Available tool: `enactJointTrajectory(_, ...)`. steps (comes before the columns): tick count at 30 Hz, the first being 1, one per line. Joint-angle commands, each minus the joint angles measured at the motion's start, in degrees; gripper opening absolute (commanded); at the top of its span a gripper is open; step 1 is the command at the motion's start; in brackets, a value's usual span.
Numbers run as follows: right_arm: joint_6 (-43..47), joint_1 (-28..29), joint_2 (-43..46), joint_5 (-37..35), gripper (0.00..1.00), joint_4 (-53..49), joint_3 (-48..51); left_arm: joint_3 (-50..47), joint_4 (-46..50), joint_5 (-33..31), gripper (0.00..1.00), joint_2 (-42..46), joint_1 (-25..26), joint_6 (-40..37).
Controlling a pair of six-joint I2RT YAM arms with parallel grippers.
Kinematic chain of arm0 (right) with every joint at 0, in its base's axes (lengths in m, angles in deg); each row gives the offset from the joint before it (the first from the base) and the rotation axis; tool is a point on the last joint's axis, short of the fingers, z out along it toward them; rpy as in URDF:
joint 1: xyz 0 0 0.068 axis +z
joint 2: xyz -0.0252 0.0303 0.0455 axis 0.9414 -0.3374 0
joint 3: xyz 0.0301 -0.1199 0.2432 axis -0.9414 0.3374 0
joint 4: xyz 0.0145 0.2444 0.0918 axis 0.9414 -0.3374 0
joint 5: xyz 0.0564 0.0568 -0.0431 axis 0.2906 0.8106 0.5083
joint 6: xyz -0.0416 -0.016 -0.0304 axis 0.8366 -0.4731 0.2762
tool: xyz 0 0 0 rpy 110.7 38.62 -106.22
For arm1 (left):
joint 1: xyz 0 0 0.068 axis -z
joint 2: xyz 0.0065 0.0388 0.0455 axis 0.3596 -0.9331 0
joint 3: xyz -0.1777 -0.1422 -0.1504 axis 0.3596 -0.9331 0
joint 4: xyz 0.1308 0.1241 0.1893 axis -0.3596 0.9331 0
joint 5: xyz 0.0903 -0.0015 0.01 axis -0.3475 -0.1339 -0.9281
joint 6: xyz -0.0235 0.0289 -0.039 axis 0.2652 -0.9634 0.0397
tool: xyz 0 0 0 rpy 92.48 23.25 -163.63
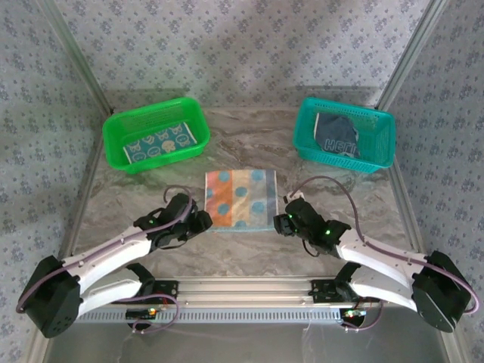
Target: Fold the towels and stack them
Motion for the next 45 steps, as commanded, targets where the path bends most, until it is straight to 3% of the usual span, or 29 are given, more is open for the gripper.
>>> enactJointTrajectory(1, -6.35, -0.29, -0.73, 1.97, 0.45, -2.04, 0.37, 0.93, 2.64, -2.91, 0.52, 0.50, -0.15, -3.61)
enactJointTrajectory(4, -10.65, -0.97, -3.60, 5.69, 0.39, 0.44, 0.41, 1.28, 0.82, -0.85, 0.51, -1.50, -1.62, -7.78)
enactJointTrajectory(9, -15.42, -1.93, -9.69, 8.23, 0.30, 4.21, -0.15, 2.62, -2.95, 1.10, 0.40, -7.30, -2.62, -12.96)
enactJointTrajectory(19, -16.84, -2.75, -16.32, 9.63, 0.37, 5.64, -2.35, 8.63, -5.04, 1.44, 0.24, -12.88, -2.86, -17.41)
enactJointTrajectory(27, -17.06, -2.75, -19.30, 9.59, 0.41, 5.30, -3.03, 9.58, -7.86, 3.76, 0.21, -17.53, -2.70, -17.16)
enactJointTrajectory(30, -17.11, -2.75, -19.68, 9.79, 0.36, 5.17, -2.35, 9.38, -8.56, 4.15, 0.21, -18.09, -2.77, -16.85)
enactJointTrajectory(33, -17.08, -2.75, -18.91, 9.47, 0.20, 4.21, -1.42, 9.21, -8.43, 4.19, 0.21, -18.09, -2.77, -16.81)
enactJointTrajectory(37, -16.78, -2.71, -15.79, 8.65, 0.13, 1.93, -0.56, 9.62, -8.22, 4.43, 0.21, -17.64, -2.63, -16.87)
enactJointTrajectory(40, -15.85, -2.69, -12.72, 8.06, 0.20, -1.69, -1.60, 10.96, -8.36, 5.18, 0.21, -17.99, -2.36, -16.76)
enactJointTrajectory(42, -14.80, -2.28, -10.69, 6.37, 0.42, -5.71, -3.52, 12.08, -8.77, 5.13, 0.20, -19.17, -1.80, -16.67)
enactJointTrajectory(45, -11.98, -2.12, -9.22, 4.88, 0.42, -7.75, -6.09, 14.04, -9.70, 5.44, 0.16, -22.43, -1.46, -15.98)
